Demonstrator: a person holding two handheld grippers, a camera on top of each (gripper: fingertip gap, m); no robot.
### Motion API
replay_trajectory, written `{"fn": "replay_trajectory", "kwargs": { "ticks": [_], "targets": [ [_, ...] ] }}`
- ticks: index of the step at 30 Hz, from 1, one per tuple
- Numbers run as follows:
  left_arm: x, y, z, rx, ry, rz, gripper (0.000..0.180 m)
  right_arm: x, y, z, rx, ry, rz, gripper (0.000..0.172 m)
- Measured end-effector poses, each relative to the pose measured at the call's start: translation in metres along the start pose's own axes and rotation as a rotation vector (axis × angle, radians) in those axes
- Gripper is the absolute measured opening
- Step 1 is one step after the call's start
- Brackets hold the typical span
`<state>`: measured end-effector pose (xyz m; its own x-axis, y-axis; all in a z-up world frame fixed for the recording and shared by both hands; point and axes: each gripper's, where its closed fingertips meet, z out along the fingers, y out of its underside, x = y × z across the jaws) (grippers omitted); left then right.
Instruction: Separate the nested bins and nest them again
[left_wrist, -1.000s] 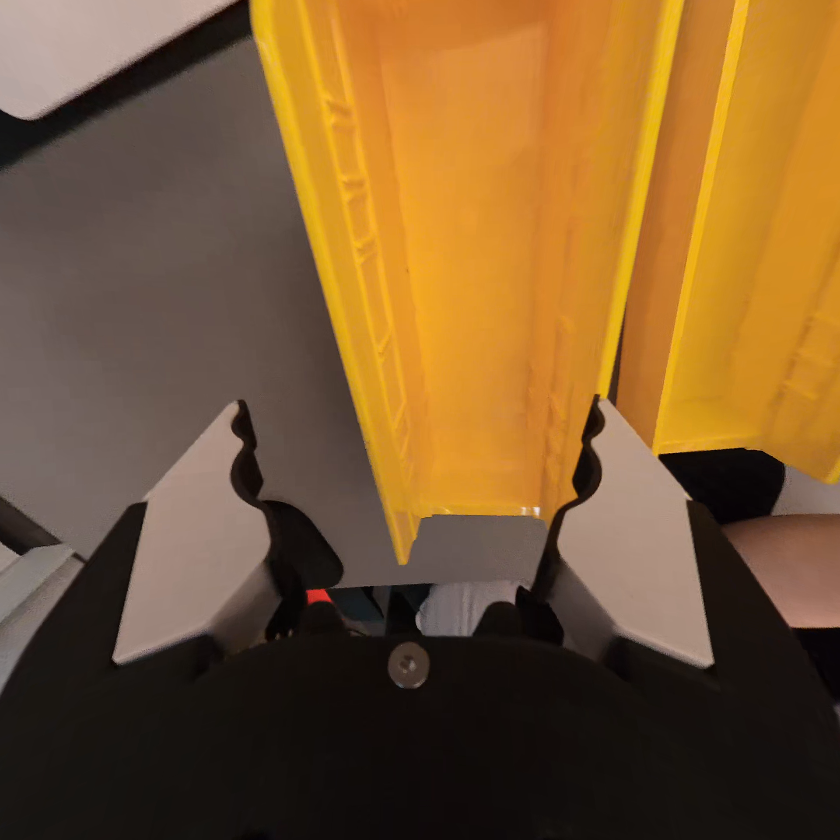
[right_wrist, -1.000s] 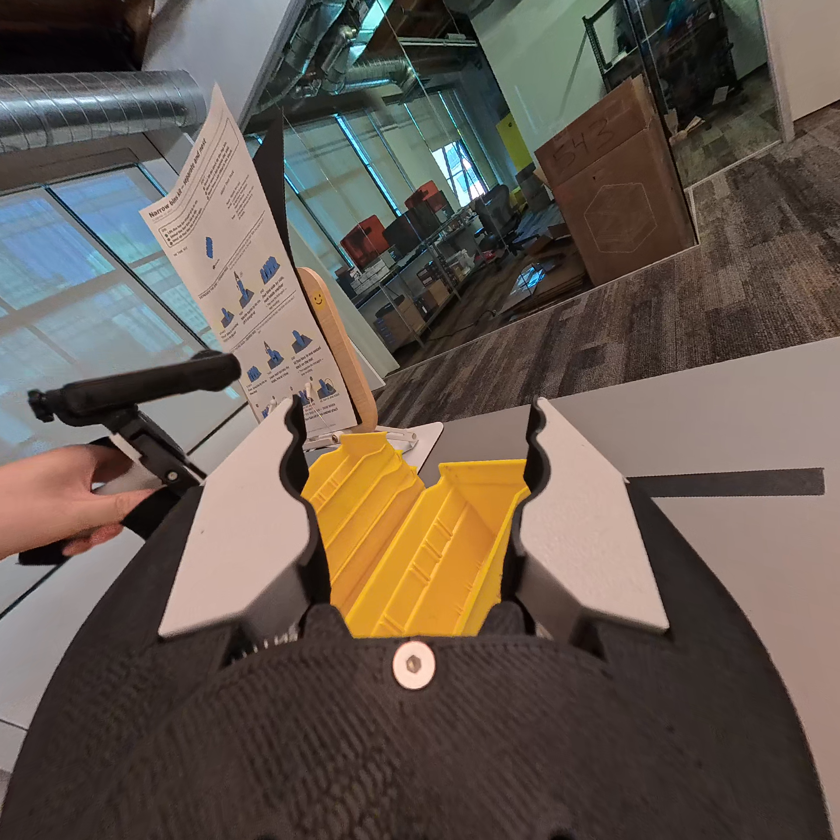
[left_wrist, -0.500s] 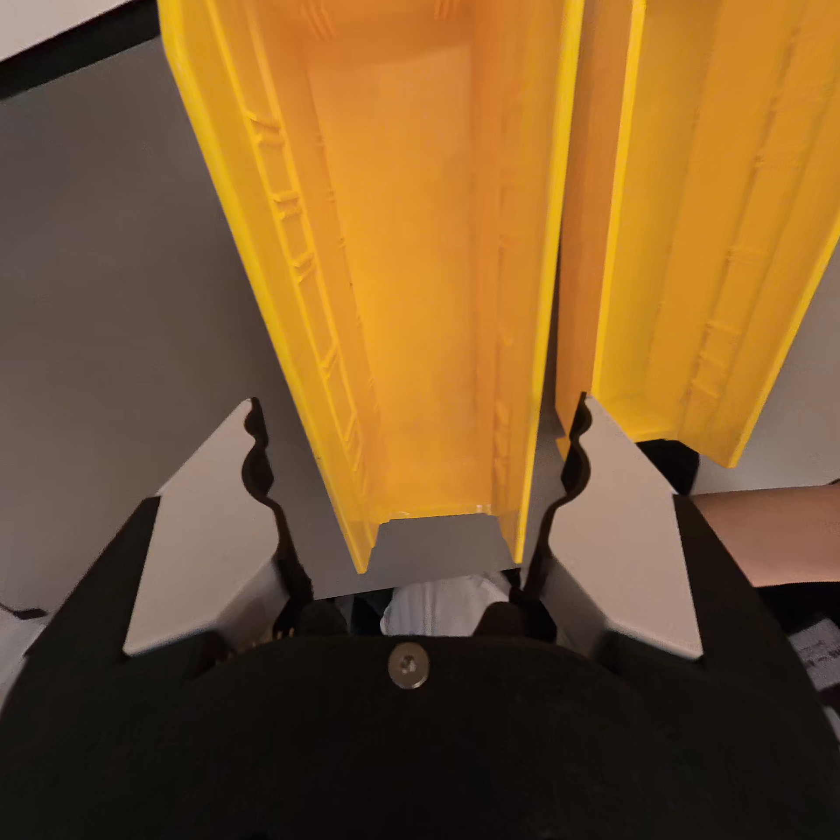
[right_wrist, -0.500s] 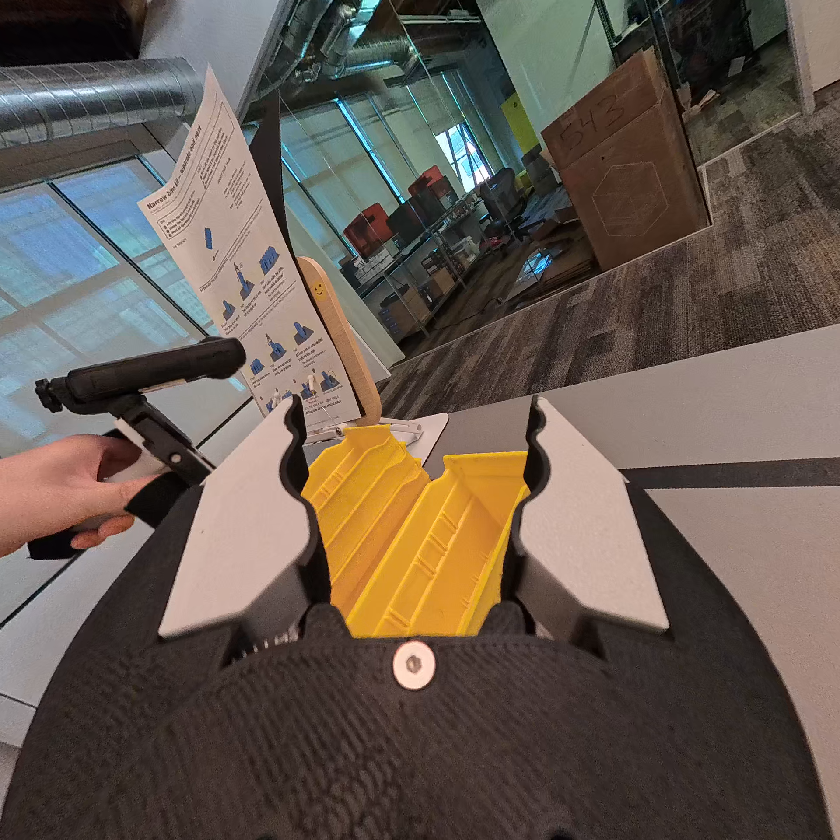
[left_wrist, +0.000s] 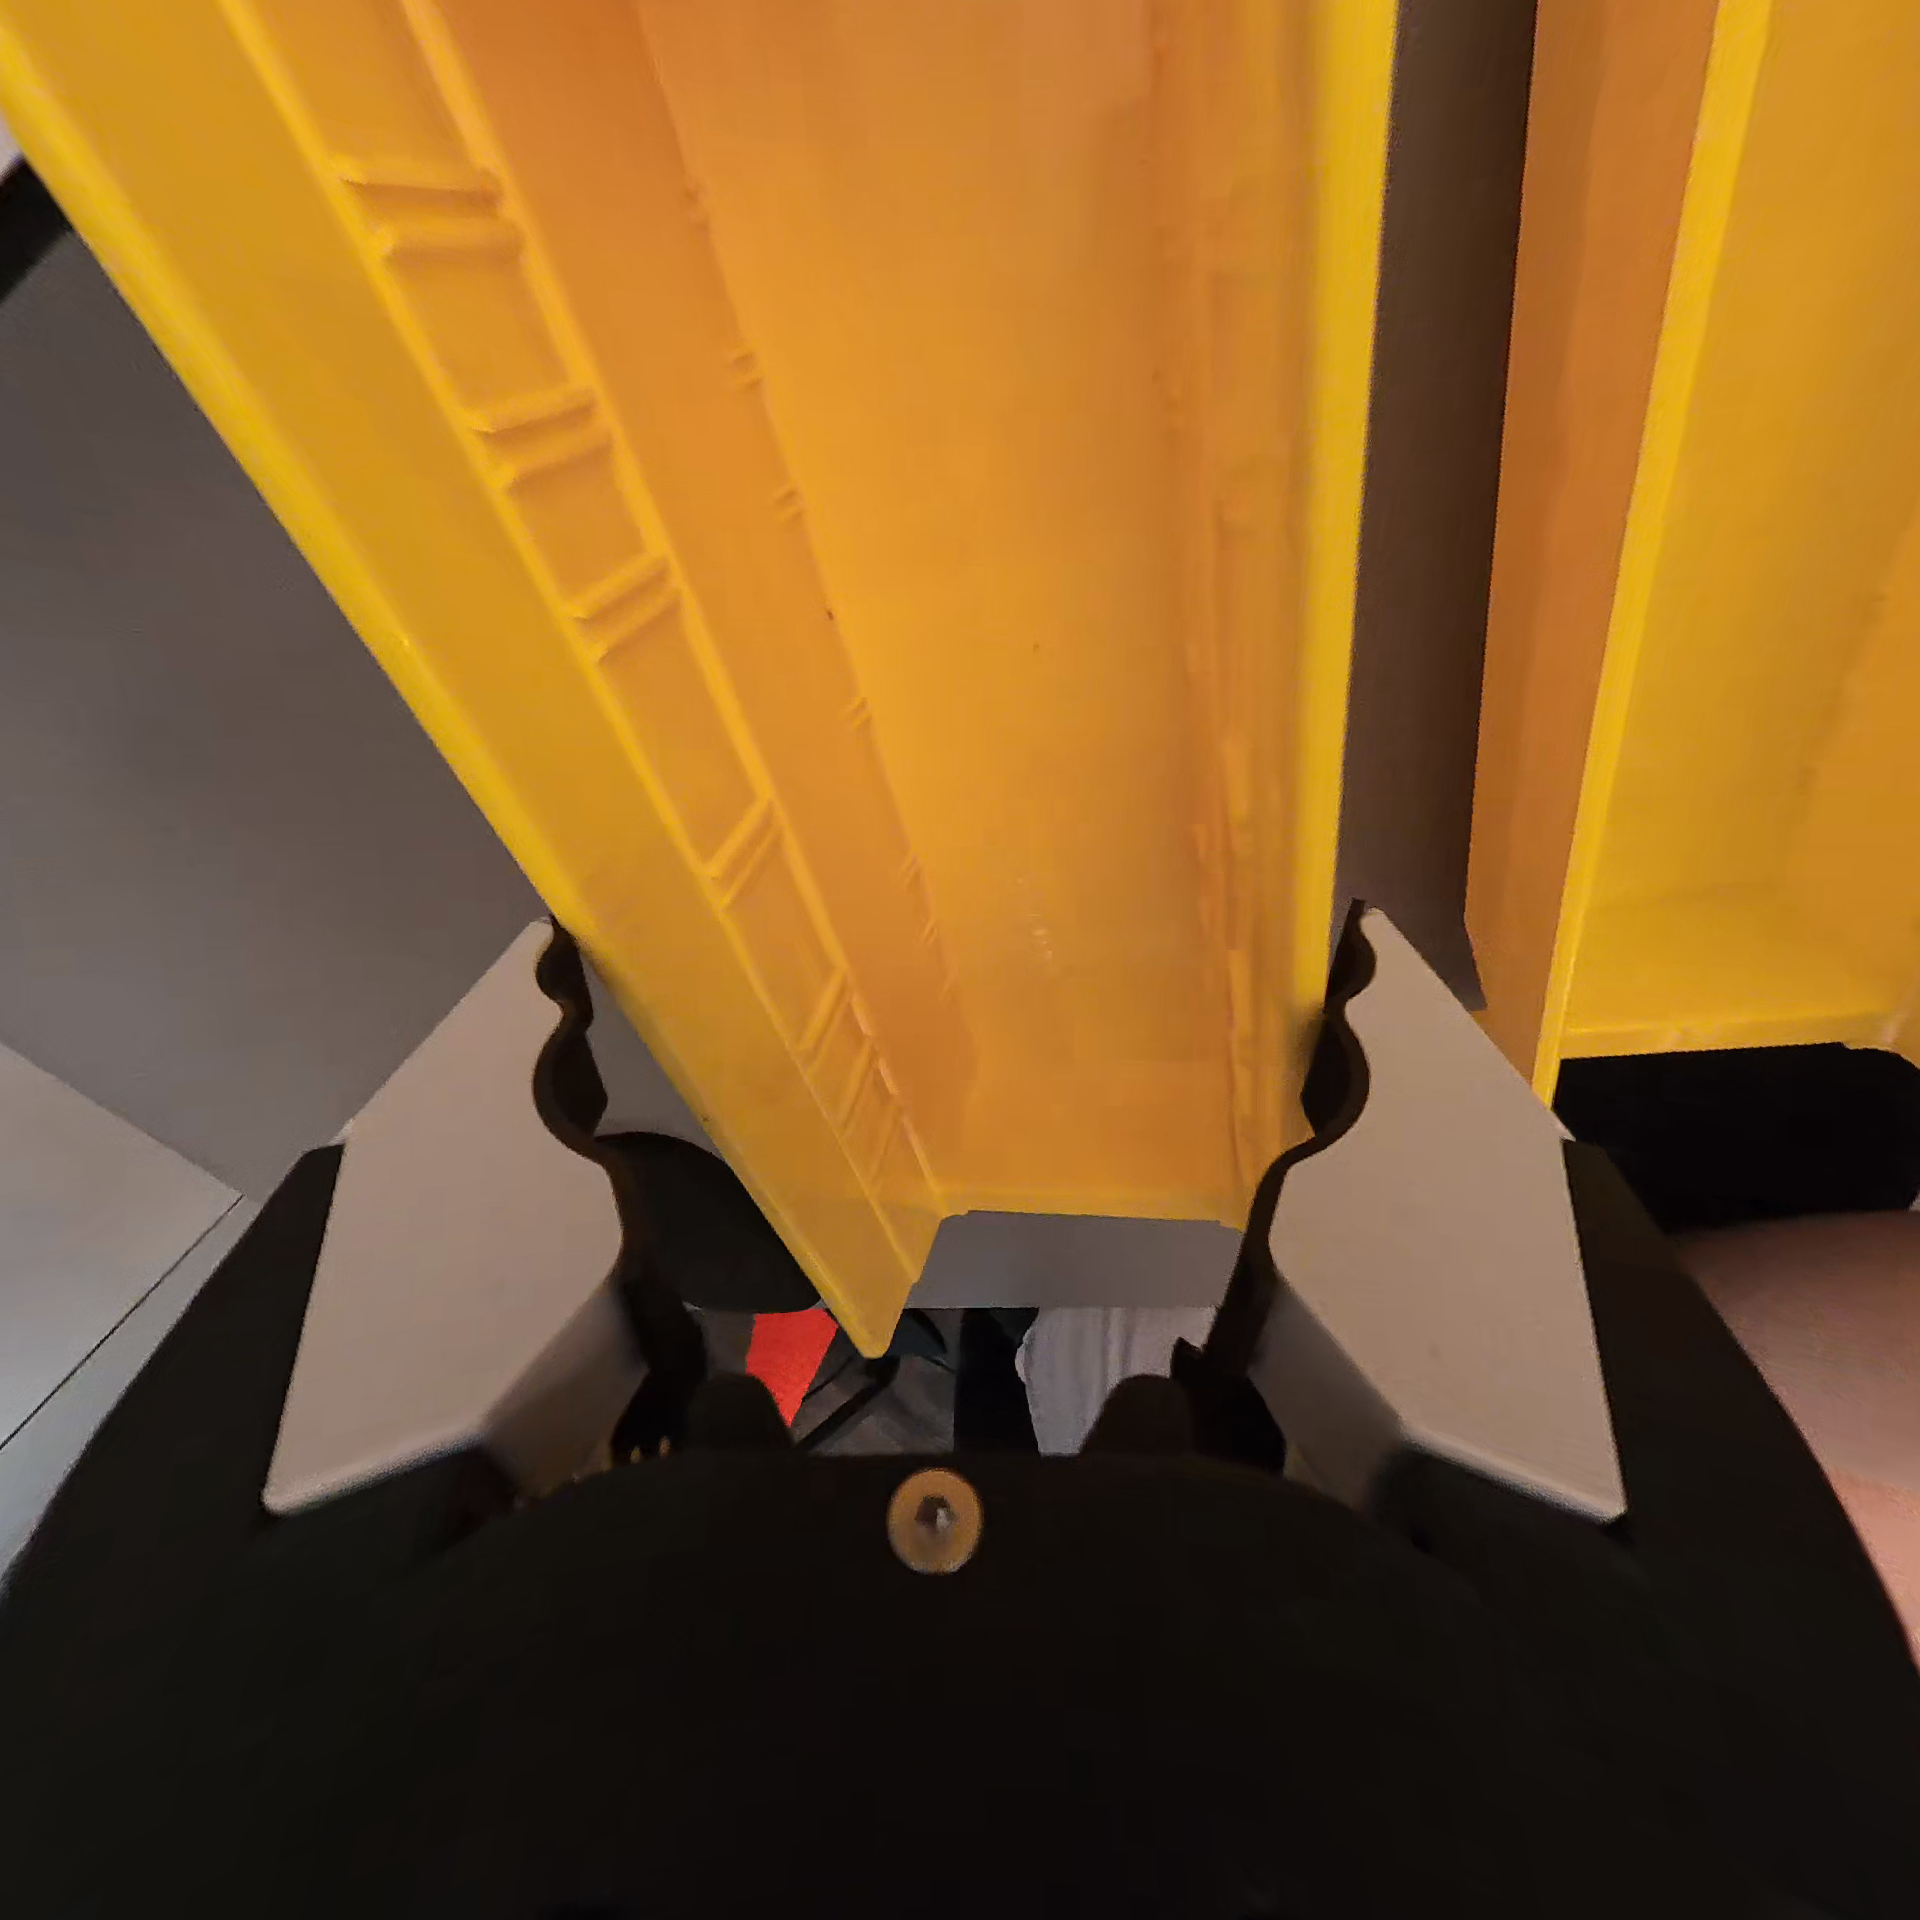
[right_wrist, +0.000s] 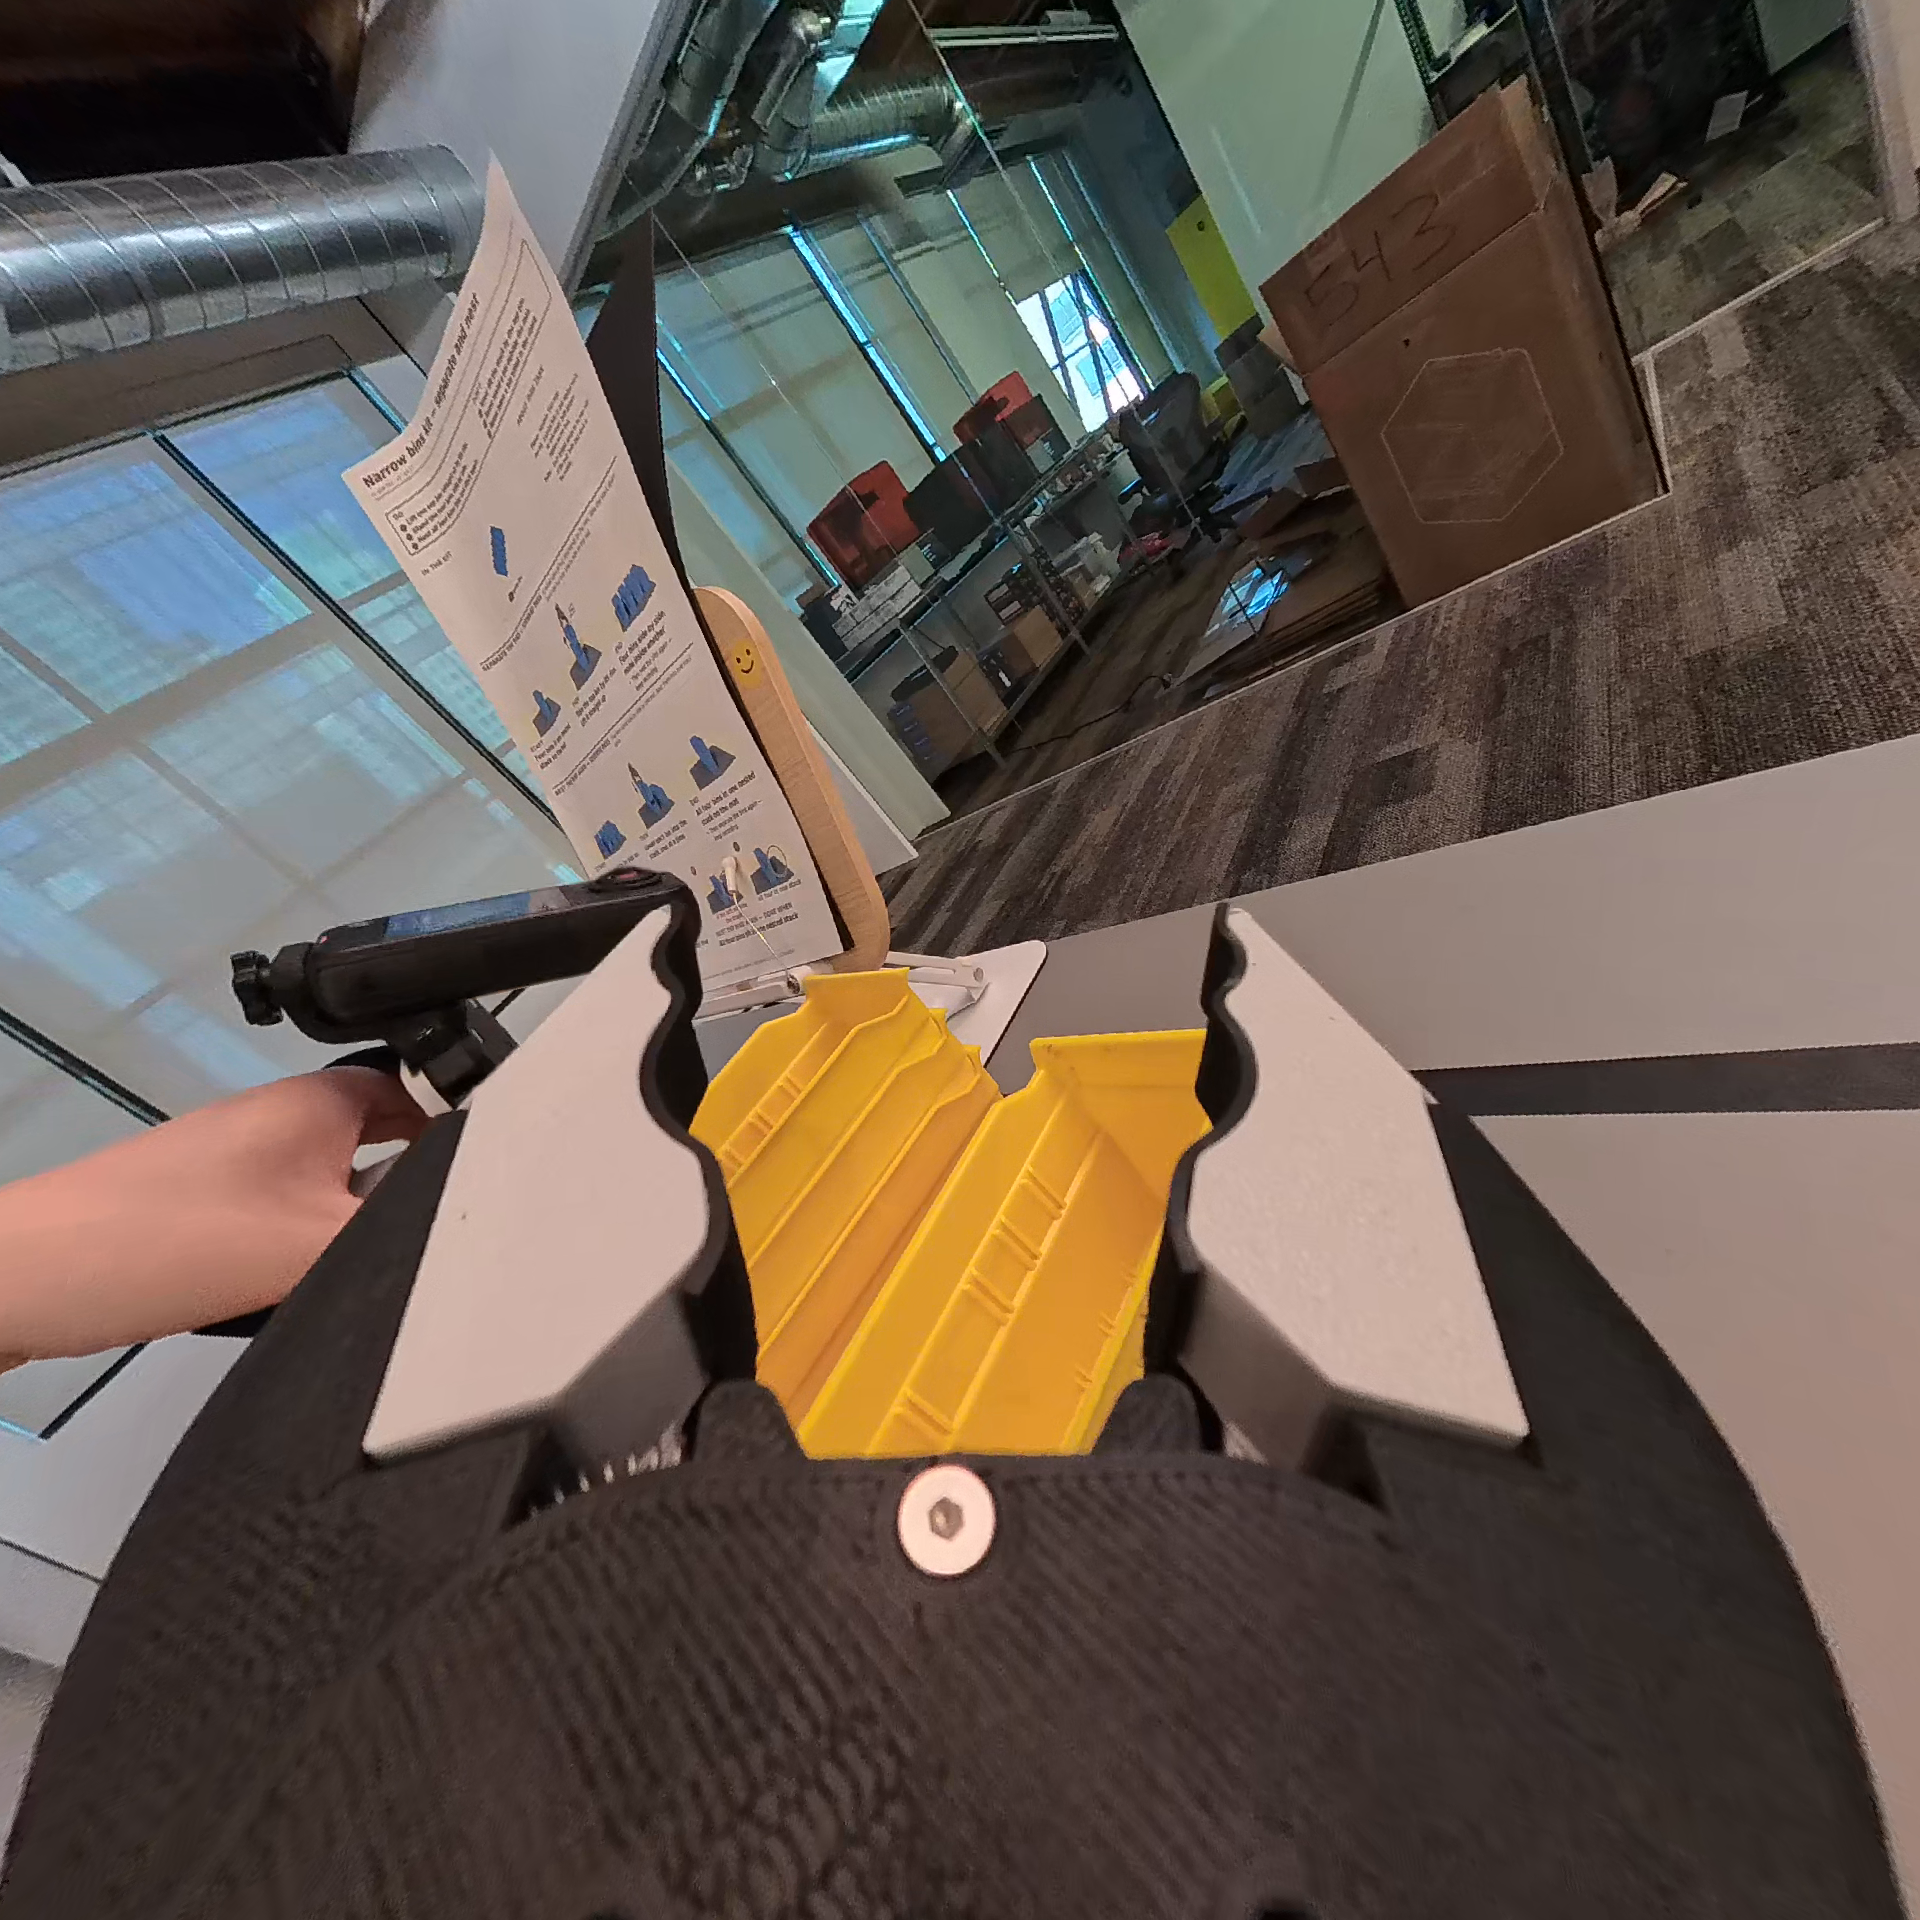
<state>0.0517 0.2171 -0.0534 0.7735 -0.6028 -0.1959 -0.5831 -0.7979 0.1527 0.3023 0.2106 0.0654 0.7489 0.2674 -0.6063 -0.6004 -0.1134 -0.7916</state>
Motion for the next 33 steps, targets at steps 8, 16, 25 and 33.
{"fn": "replay_trajectory", "kwargs": {
  "ticks": [8, 16, 25, 33],
  "targets": [
    [0.008, 0.006, 0.012, -0.020, 0.172, -0.057, 0.155, -0.002, 0.000, 0.001, 0.003, -0.013, 0.012, 0.096],
    [0.001, 0.007, 0.009, -0.008, 0.194, -0.043, 0.137, -0.003, 0.007, 0.005, -0.032, -0.023, 0.017, 0.096],
    [-0.033, 0.021, 0.008, 0.003, 0.260, -0.180, 0.132, -0.006, 0.009, 0.007, -0.037, -0.035, 0.023, 0.095],
    [-0.018, 0.017, 0.016, -0.018, 0.251, -0.169, 0.149, -0.005, 0.010, 0.008, -0.044, -0.034, 0.026, 0.094]
  ]
}}
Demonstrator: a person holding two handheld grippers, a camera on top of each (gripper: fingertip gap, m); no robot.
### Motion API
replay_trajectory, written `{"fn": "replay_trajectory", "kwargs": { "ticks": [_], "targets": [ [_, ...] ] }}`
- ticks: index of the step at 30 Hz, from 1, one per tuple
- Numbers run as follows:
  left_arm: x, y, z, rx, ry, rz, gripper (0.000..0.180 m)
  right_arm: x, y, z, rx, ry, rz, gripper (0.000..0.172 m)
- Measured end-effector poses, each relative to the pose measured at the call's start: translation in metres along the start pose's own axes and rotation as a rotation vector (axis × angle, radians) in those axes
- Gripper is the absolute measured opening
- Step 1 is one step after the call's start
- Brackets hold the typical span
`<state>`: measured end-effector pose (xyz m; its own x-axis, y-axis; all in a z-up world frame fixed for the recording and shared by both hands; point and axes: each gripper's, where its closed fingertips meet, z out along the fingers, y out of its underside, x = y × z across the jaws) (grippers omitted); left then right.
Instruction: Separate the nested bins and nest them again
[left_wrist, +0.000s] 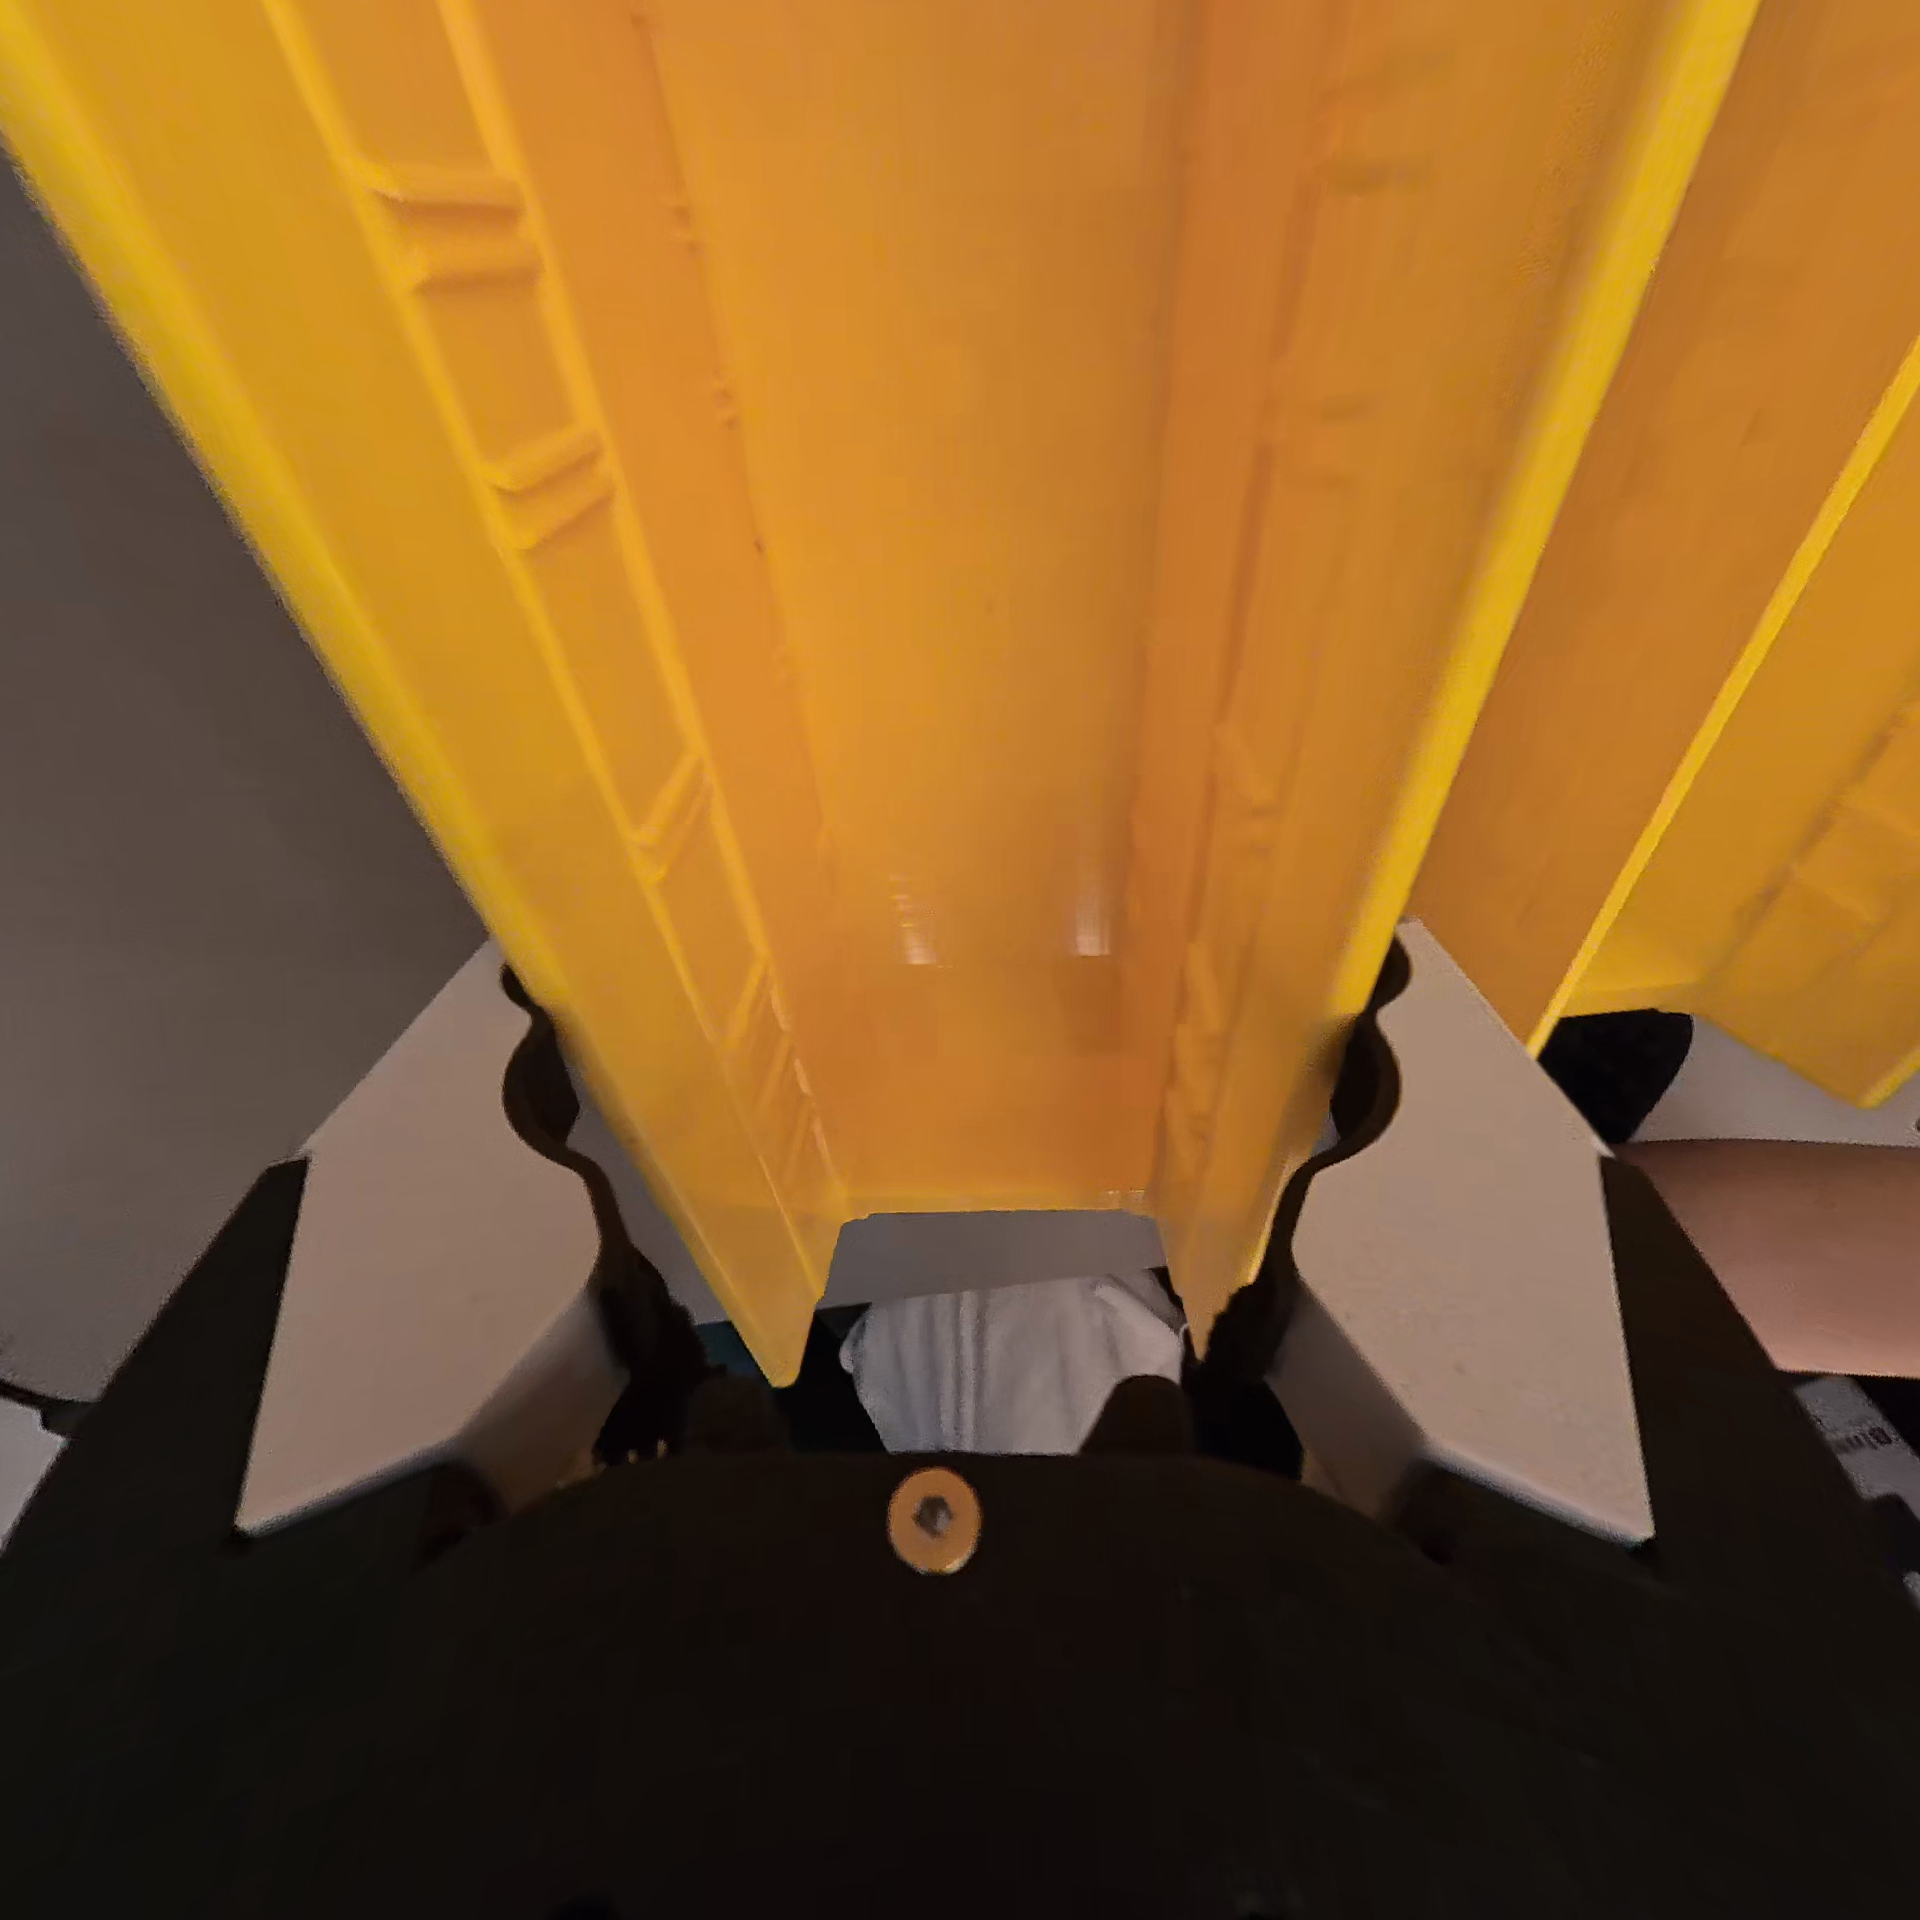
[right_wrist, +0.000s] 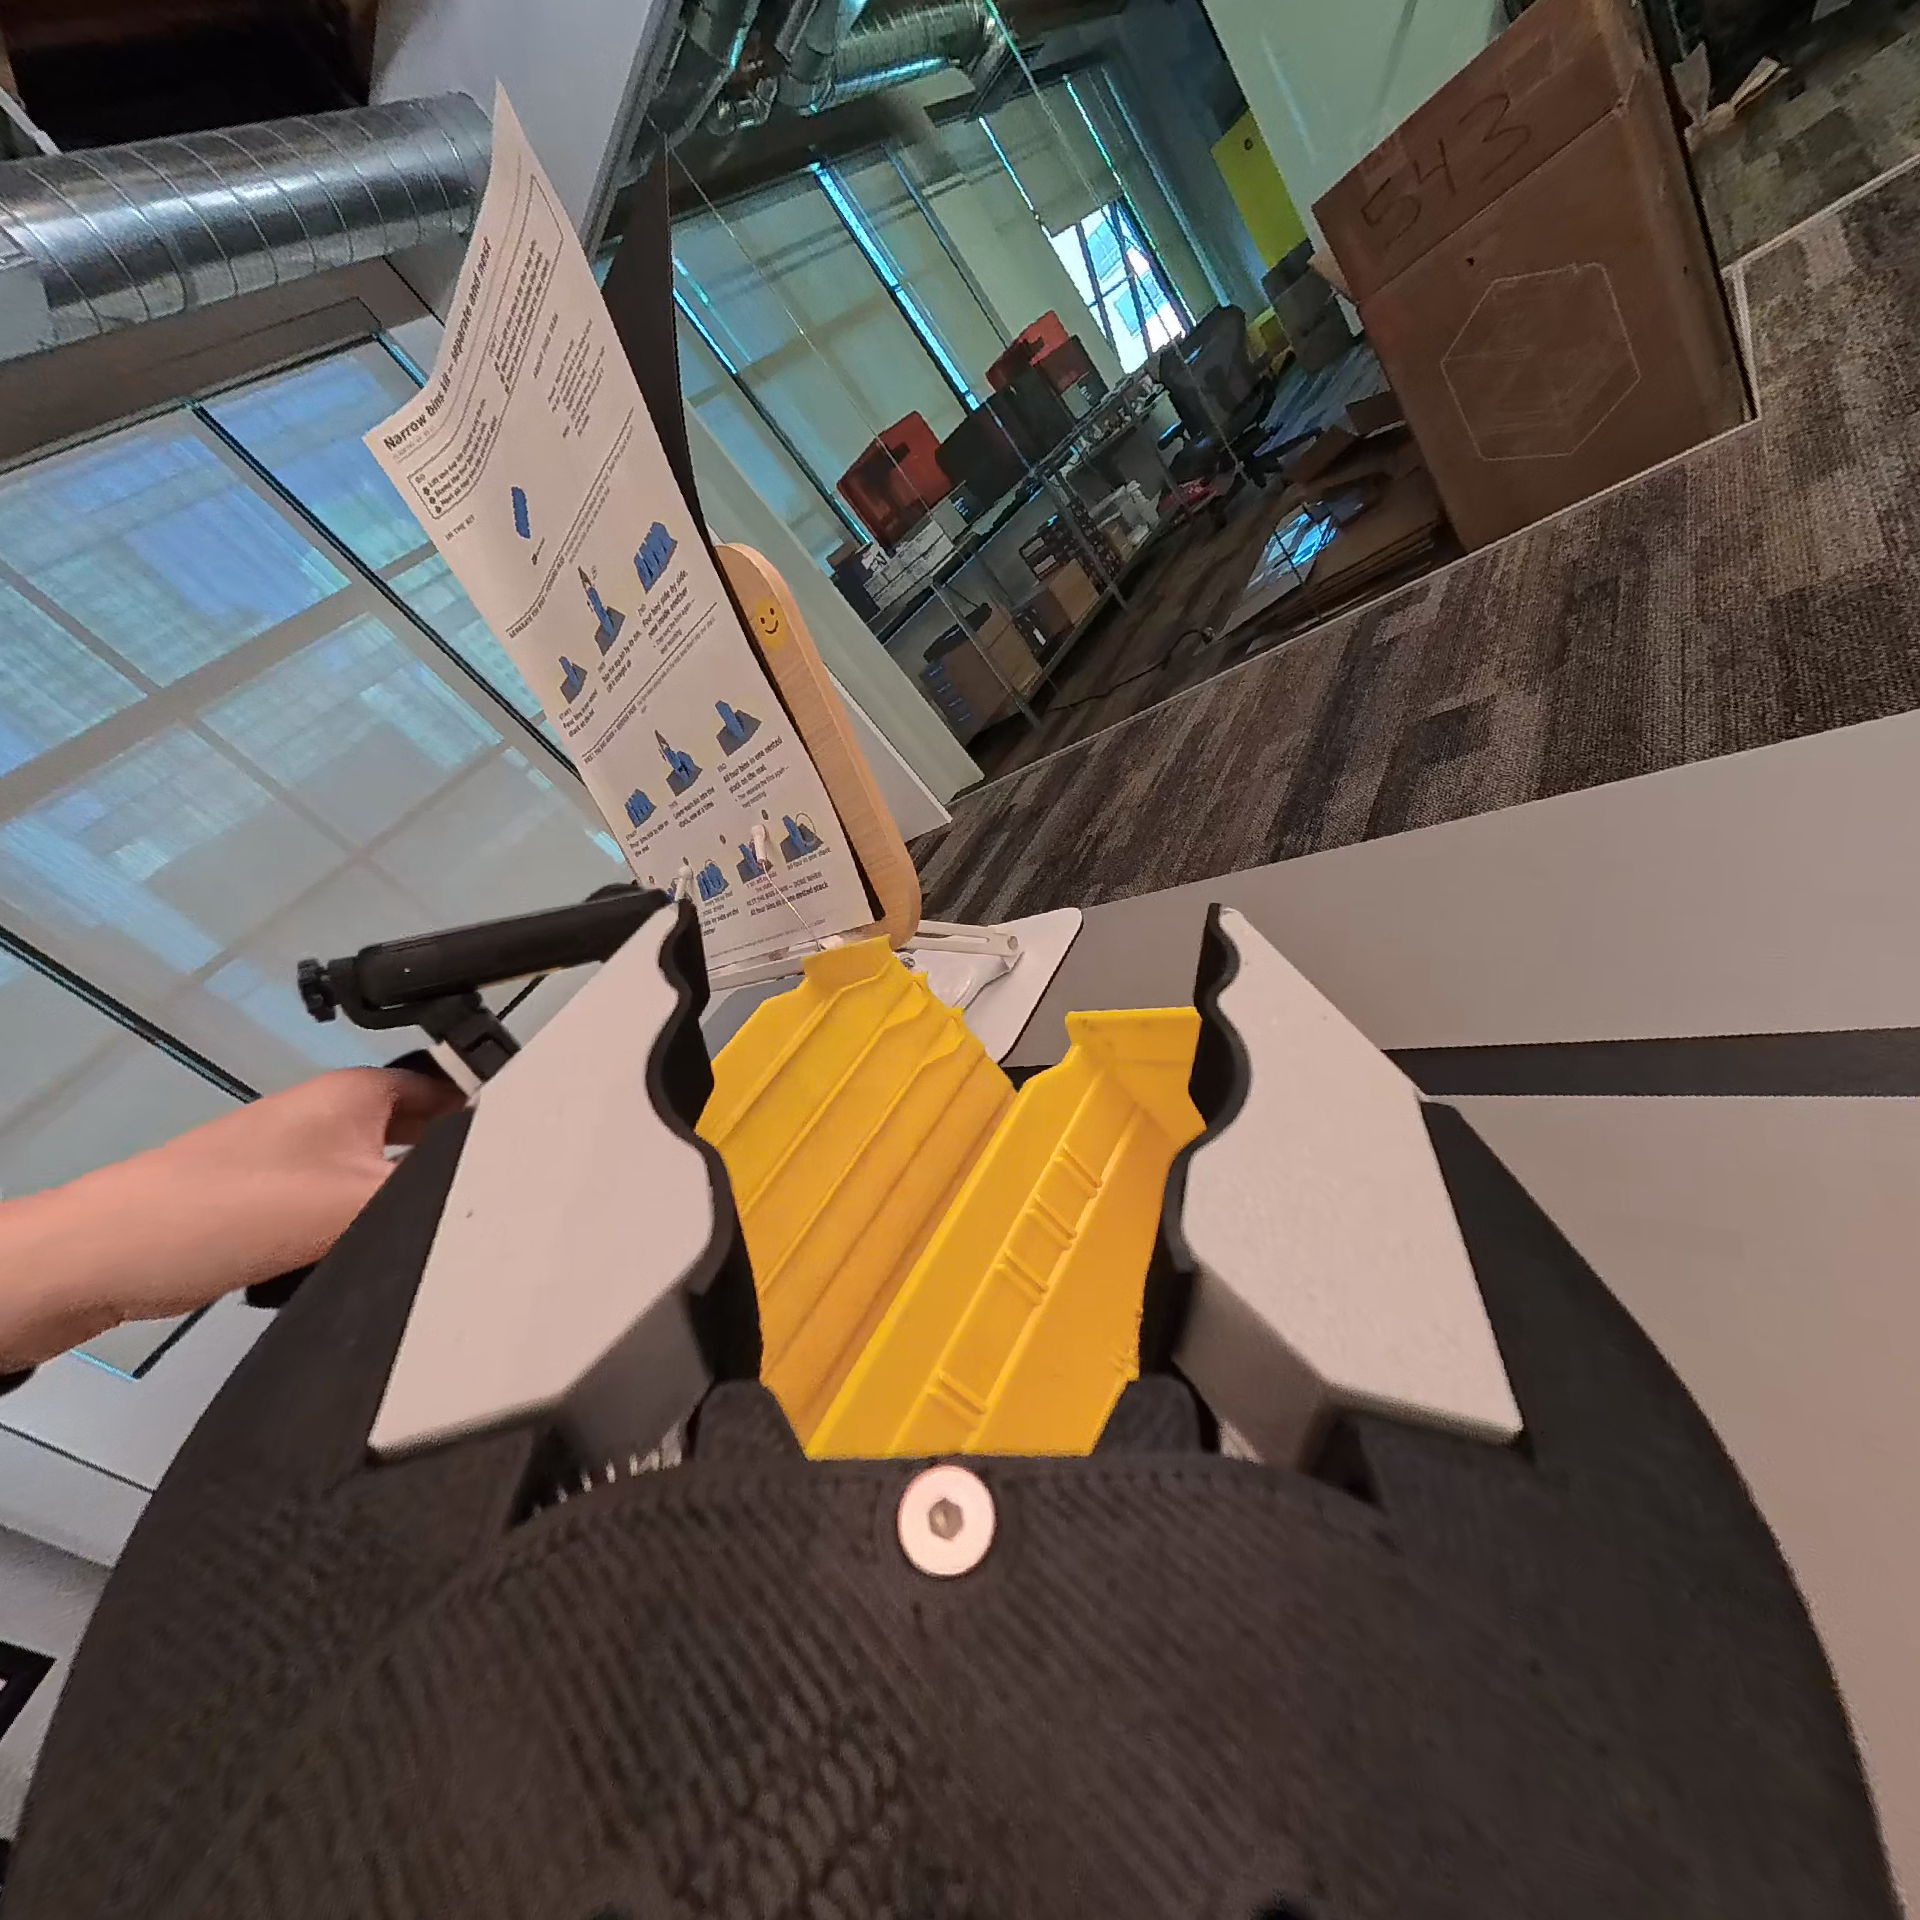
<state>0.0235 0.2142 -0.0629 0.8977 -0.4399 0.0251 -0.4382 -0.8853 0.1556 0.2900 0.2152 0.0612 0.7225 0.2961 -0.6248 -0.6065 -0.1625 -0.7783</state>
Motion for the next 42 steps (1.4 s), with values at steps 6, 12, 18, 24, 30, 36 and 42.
{"fn": "replay_trajectory", "kwargs": {
  "ticks": [6, 12, 18, 24, 30, 36, 42],
  "targets": [
    [0.007, 0.001, 0.006, -0.047, -0.038, 0.015, 0.152, 0.000, 0.003, 0.003, -0.012, -0.009, 0.008, 0.094],
    [0.007, 0.002, 0.003, -0.056, -0.036, 0.015, 0.145, -0.003, 0.008, 0.007, -0.039, -0.017, 0.004, 0.093],
    [0.006, -0.005, -0.009, 0.001, -0.082, 0.048, 0.131, -0.002, 0.008, 0.007, -0.037, -0.019, 0.011, 0.093],
    [0.005, -0.010, -0.011, 0.040, -0.093, 0.054, 0.130, -0.001, 0.008, 0.006, -0.038, -0.019, 0.019, 0.093],
    [0.005, -0.017, -0.014, 0.106, -0.098, 0.079, 0.118, -0.003, 0.010, 0.007, -0.045, -0.026, 0.019, 0.093],
    [0.005, -0.017, -0.015, 0.106, -0.101, 0.082, 0.115, -0.003, 0.009, 0.007, -0.043, -0.033, 0.022, 0.092],
    [0.004, -0.016, -0.016, 0.089, -0.113, 0.094, 0.112, -0.004, 0.009, 0.007, -0.041, -0.039, 0.023, 0.092]
  ]
}}
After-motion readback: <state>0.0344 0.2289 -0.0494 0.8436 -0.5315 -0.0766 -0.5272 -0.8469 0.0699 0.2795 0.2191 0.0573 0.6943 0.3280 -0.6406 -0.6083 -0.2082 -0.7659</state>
